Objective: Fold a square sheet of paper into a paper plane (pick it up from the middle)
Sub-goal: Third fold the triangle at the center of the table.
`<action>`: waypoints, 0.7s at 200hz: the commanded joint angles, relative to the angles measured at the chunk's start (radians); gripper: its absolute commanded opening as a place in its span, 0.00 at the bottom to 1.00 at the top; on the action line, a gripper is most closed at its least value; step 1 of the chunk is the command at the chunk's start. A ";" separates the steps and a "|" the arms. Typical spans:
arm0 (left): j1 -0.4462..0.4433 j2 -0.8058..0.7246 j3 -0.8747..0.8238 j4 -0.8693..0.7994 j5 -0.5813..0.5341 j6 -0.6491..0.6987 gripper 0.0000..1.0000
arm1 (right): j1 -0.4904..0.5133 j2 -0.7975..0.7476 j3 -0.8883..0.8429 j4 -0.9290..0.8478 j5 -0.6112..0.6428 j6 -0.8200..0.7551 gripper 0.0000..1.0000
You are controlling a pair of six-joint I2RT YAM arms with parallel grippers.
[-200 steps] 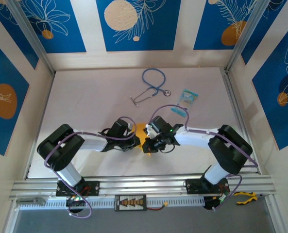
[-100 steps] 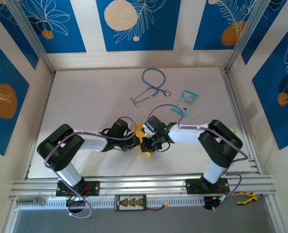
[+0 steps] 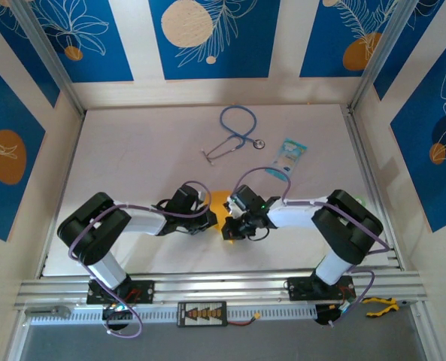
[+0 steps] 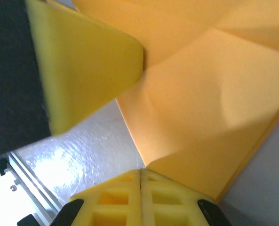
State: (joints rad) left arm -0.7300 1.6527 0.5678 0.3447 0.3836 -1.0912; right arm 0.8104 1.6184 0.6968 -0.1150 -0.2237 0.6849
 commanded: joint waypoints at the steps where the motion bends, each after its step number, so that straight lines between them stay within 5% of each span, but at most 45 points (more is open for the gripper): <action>1: -0.007 0.025 -0.031 -0.052 -0.046 0.006 0.00 | -0.004 -0.032 -0.060 -0.054 -0.036 0.013 0.02; 110: -0.007 0.025 -0.029 -0.043 -0.045 0.001 0.00 | -0.020 -0.291 -0.165 0.010 -0.080 0.106 0.04; 140: -0.008 0.032 -0.023 -0.036 -0.039 0.001 0.00 | -0.040 -0.223 -0.100 0.003 -0.079 0.099 0.04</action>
State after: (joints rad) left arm -0.7300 1.6527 0.5629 0.3561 0.3832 -1.0935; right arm 0.7811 1.3388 0.5438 -0.0906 -0.2821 0.7692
